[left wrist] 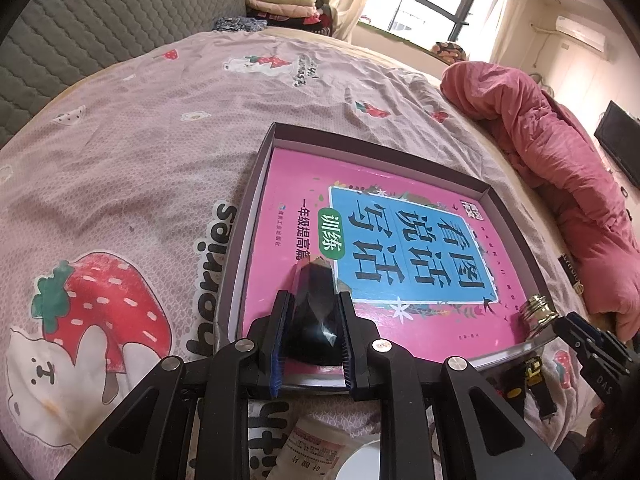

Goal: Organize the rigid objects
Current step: 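Lower the brass cylinder into the tray box and open the right tool, then lower the black tube onto the book in the tray and open the left tool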

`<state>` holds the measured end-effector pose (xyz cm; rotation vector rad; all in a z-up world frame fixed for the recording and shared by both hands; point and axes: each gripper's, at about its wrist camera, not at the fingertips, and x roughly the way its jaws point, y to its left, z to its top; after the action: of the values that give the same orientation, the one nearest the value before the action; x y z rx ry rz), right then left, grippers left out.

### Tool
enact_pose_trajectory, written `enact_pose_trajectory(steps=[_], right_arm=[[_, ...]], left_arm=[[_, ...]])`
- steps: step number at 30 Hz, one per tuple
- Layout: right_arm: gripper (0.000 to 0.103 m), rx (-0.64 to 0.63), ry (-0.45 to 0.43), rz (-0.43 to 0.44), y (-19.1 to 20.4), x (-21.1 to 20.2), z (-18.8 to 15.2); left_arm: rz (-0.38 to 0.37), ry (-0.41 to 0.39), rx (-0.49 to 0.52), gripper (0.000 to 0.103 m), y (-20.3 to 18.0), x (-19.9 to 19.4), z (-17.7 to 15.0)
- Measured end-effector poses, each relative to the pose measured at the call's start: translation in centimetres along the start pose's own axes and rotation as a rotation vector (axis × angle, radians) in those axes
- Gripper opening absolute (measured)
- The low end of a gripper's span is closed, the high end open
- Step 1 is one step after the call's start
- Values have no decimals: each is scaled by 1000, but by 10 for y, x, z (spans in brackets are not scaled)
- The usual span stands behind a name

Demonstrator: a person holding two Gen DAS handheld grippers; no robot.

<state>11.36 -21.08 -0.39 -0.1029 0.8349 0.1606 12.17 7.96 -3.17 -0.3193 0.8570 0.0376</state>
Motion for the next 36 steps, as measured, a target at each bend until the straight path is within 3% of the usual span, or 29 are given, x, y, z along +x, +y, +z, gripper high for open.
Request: enact_pose_trajectory(steps=[29,36], right_arm=[[34,15,-3,4,1,-2,-2],[44,10,-9,15,4,-5,-2]], left_arm=[[7,-6,6,28,-1,-2,-2],[1,-4,15,38,-1,-2,-2]])
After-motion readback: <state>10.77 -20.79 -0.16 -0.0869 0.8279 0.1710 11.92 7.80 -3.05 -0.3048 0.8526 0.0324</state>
